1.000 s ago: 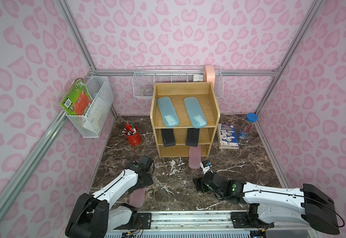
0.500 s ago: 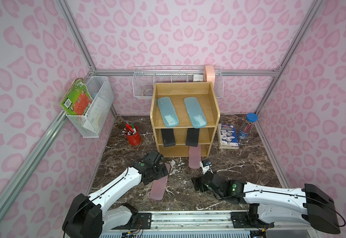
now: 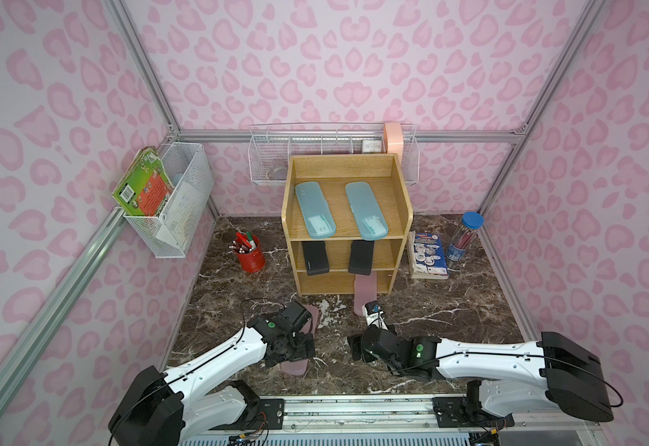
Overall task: Place the pencil cases on the shelf according to color
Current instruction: Move the pencil case to the center of the board.
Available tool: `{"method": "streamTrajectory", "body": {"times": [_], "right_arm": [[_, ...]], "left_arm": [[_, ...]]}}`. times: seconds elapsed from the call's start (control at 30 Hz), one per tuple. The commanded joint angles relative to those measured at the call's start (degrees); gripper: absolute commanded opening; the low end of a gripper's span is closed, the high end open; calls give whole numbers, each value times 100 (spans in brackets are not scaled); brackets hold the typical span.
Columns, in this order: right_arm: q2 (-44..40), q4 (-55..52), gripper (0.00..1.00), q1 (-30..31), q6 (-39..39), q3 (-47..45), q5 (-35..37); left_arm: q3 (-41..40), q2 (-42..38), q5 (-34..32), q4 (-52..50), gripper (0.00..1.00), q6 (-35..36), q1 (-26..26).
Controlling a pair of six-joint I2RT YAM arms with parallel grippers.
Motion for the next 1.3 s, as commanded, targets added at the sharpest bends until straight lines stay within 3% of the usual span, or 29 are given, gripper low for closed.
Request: {"method": "streamTrajectory", "body": {"times": [0.0, 0.13, 0.3, 0.53, 0.77, 1.0, 1.27], "right_arm": [[-74, -310, 96, 7, 180, 45, 210], [-277, -523, 96, 11, 247, 44, 343], [-426, -653, 97, 79, 302, 54, 417], [28, -669, 98, 456, 575, 344, 428], [1260, 62, 99, 681, 256, 975, -381], [2310, -125, 99, 746, -61, 1880, -982], [2782, -819, 99, 731, -110, 2281, -922]], "left_arm": [[-70, 142, 349, 647, 98, -462, -228], [253, 730, 377, 1118, 98, -577, -579], [1008, 1285, 63, 918, 98, -575, -982], [1037, 271, -1195, -288, 99, -632, -1028], [448, -1104, -2269, -1383, 99, -490, -529], [9, -2396, -2613, -1748, 99, -238, 379], [-133, -2493, -2484, -1434, 99, -106, 667]]}}
